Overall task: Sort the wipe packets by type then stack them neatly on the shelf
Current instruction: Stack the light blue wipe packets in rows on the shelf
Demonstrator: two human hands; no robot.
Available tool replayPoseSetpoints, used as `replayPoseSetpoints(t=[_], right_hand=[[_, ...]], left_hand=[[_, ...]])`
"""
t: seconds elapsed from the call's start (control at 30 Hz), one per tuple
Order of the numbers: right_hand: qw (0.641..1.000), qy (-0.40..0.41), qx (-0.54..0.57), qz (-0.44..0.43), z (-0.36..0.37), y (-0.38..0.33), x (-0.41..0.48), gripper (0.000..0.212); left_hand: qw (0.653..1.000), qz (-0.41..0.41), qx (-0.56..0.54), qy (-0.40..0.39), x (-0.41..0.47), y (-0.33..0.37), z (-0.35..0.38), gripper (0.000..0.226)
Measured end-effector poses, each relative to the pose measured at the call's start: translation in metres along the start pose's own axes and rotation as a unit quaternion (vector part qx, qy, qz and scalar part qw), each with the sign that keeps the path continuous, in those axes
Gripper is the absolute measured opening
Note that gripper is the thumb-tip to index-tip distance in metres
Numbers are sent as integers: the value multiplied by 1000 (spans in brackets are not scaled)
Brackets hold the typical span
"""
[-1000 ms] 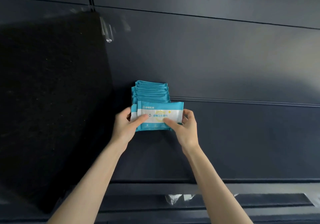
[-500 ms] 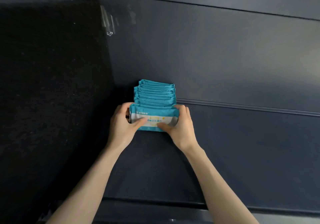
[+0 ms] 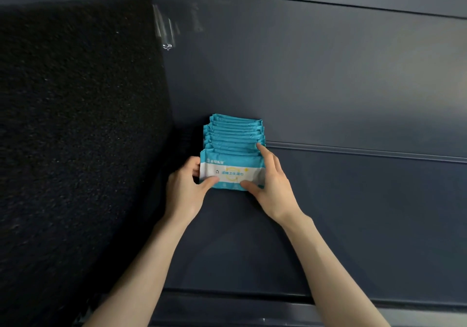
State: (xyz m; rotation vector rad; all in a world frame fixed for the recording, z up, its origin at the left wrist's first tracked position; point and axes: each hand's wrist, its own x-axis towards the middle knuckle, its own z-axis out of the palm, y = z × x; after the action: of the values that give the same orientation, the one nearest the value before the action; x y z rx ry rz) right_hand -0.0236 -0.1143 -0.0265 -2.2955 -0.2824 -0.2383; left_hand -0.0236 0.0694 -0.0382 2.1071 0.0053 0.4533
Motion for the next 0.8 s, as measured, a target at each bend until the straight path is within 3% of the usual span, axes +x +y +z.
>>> replayPoseSetpoints(t=[0.1,0.17,0.27,0.33,0.43,0.67,0.8], right_hand=[[1000,10,-9,0,1,0,0,90],[1000,11,9,18,1,1,1,99],[998,-9,21,54,1,6,3,107],[998,-23,22,63,1,7,5,105],[999,-18,1,50,-1,7,6,99],[994,11,-107,22,-6,4,9,91],[987,6,-160,15,-11,-1,7,91]], left_hand=[[999,-37,4,-18,7,-3,-1,58],[995,-52,-34,-81,13,-4,-3,72],[980,-18,-61,-188,21,-4,-6,63],[975,-4,-50,-217,24,-4,-7,58],[977,15,-26,-211,24,-3,-6,53],[992,16,26,-119,20,-1,2,51],[993,14,17,-118,19,2,0,50]])
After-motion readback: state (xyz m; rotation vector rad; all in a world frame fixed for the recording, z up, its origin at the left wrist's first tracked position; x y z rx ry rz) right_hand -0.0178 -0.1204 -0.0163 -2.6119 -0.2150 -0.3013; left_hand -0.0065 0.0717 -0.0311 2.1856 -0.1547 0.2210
